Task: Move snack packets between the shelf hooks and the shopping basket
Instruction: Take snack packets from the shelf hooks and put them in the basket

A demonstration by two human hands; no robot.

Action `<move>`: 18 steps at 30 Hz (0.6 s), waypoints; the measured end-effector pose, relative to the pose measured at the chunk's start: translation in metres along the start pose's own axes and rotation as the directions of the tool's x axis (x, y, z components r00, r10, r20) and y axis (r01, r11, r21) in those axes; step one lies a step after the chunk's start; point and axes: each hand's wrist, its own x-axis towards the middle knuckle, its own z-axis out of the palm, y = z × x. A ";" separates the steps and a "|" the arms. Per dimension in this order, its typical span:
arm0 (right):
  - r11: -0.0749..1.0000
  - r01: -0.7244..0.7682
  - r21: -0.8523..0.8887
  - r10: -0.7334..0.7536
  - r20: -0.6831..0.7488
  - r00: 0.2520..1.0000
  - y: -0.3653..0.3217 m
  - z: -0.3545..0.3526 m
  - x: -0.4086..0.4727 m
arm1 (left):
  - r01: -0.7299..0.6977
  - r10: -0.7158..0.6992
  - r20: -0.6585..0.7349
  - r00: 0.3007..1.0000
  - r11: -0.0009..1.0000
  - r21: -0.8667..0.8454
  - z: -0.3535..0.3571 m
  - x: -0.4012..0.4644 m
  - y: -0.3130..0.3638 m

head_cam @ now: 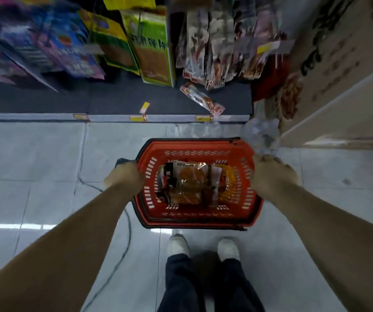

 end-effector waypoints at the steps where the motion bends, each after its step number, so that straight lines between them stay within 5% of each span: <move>1: 0.998 -0.056 0.038 0.055 0.018 0.998 -0.003 0.022 0.011 | 0.017 -0.017 0.024 1.000 1.000 -0.017 0.021 0.014 -0.006; 5: 0.909 -0.330 0.254 0.301 0.146 0.942 -0.011 0.102 0.055 | 0.153 -0.147 0.092 0.985 0.986 -0.065 0.098 0.060 -0.020; 11: 0.586 -0.590 0.556 0.559 0.250 0.791 -0.004 0.188 0.122 | 0.376 -0.396 0.017 0.918 0.856 -0.354 0.176 0.124 -0.028; 14: 0.432 -0.596 0.677 0.590 0.288 0.754 0.007 0.218 0.138 | 0.341 -0.423 -0.045 0.905 0.784 -0.518 0.196 0.142 -0.039; 18: 0.444 -0.539 0.716 0.589 0.221 0.778 0.020 0.237 0.144 | 0.302 -0.394 -0.078 0.916 0.803 -0.514 0.204 0.148 -0.048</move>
